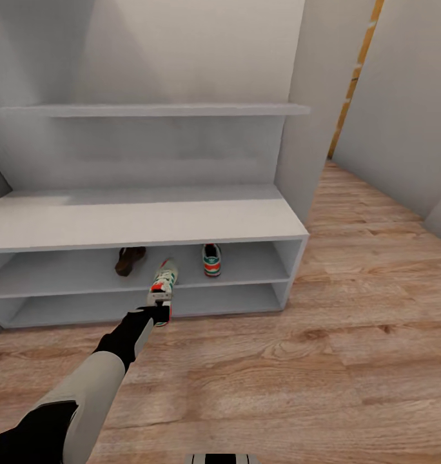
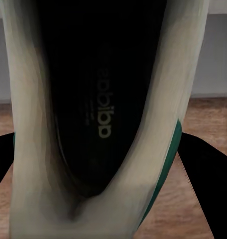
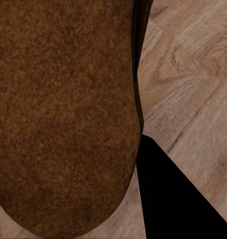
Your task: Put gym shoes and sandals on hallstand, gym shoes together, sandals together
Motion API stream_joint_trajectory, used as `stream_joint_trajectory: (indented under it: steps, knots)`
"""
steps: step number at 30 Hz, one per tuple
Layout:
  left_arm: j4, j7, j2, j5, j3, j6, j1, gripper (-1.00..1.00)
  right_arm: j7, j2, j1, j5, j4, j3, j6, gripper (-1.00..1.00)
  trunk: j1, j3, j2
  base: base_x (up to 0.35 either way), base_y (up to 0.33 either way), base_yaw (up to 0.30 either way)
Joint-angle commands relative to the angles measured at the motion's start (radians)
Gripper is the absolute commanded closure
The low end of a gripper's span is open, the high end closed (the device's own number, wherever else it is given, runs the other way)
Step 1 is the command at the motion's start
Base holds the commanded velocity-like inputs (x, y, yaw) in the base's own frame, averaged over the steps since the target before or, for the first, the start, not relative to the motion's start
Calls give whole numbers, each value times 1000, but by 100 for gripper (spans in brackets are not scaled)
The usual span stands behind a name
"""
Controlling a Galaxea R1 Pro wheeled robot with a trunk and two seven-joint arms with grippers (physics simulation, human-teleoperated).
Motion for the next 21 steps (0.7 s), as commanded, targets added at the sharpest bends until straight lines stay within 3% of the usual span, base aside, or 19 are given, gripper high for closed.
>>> stream_joint_trajectory:
  steps: [1,7,21]
  knots:
    - [-2,-1,-1,-11,7,6,-1,100,7,0,-1,7,0,-6,0,100,0,-1,0,28,-19,0]
    - [-3,1,-3,-11,8,6,-4,100,7,0,-1,7,0,-6,0,100,0,-1,0,90,-15,0]
    - [-2,0,-2,-9,8,6,-4,100,7,2,-1,7,0,-6,0,100,0,-1,0,293,-137,0]
